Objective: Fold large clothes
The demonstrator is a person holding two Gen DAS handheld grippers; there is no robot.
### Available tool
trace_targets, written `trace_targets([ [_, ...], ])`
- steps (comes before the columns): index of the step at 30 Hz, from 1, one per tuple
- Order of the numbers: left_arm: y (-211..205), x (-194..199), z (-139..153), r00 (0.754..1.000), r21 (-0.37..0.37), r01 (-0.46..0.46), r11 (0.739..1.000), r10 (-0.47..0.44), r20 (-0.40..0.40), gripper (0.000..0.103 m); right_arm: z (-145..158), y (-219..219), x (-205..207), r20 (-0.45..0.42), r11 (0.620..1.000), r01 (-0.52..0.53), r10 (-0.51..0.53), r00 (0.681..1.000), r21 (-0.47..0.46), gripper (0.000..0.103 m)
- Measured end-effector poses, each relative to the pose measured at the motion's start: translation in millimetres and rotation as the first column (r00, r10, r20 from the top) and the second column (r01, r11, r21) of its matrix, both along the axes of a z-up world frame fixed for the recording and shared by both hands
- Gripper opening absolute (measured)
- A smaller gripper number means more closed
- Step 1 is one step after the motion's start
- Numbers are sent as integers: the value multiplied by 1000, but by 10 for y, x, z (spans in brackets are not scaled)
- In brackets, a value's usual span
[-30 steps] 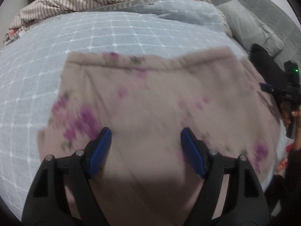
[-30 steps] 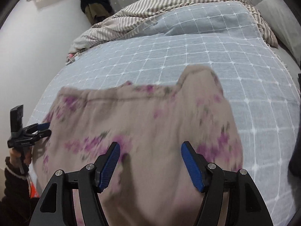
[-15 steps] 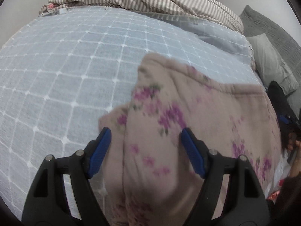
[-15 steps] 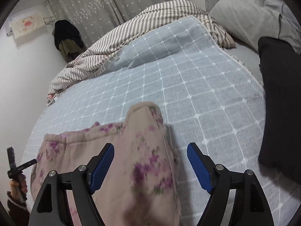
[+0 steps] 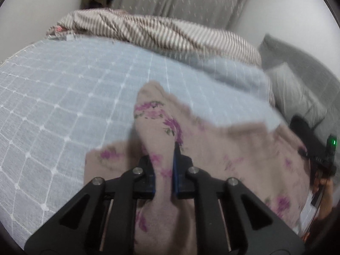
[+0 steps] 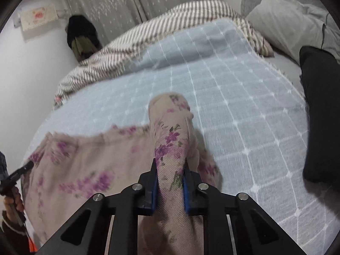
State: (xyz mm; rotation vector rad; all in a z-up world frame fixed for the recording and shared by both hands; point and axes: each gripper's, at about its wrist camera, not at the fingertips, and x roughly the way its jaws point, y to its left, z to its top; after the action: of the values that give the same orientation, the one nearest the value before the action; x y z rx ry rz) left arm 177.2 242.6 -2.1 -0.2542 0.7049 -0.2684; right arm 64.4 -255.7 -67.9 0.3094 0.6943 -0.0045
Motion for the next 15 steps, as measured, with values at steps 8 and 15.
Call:
trace_targets([
  [8,173,81,556,956,-64,-125,990,137,259,12,691,84,91,242,992,93,-70,968,-85,15],
  [15,216,783,-324,979,48,-175,983,179,-97,13,98,-110,768,-6,996,92,-92,996,-15,16],
])
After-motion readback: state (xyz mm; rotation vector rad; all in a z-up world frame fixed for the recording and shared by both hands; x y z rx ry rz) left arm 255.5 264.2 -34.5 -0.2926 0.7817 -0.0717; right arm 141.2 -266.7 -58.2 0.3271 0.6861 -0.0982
